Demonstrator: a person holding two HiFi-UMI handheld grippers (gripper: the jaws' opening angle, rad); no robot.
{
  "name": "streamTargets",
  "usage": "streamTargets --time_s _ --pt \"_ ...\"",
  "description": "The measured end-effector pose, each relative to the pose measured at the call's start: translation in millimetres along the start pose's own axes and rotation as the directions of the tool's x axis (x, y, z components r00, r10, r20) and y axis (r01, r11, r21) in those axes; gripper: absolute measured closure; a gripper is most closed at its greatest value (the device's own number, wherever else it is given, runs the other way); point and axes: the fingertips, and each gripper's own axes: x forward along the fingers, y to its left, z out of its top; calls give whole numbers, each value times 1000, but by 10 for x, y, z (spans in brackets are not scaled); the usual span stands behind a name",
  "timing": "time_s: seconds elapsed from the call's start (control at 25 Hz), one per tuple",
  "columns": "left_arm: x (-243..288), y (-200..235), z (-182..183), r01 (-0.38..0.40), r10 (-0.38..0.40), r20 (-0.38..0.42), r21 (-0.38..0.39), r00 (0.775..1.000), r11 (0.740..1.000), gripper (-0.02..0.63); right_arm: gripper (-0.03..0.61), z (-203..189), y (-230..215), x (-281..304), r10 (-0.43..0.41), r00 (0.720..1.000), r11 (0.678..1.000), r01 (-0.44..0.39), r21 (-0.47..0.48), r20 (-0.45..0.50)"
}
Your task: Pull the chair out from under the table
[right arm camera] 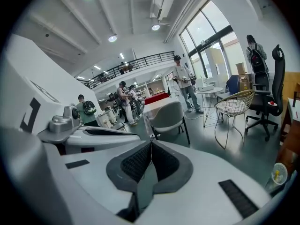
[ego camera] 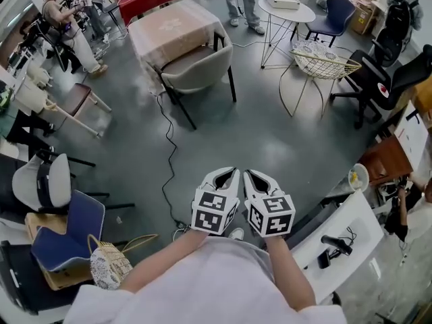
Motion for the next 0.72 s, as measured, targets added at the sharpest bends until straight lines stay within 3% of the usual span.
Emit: streamTargets --time_s 0.36,0.72 --pt "487 263 275 39 -39 -7 -6 999 999 607 575 285 -320 428 -34 999 999 34 -11 -22" --pt "931 787 621 66 -66 -11 -26 998 998 607 575 683 -482 1046 -47 998 999 47 -2 -30"
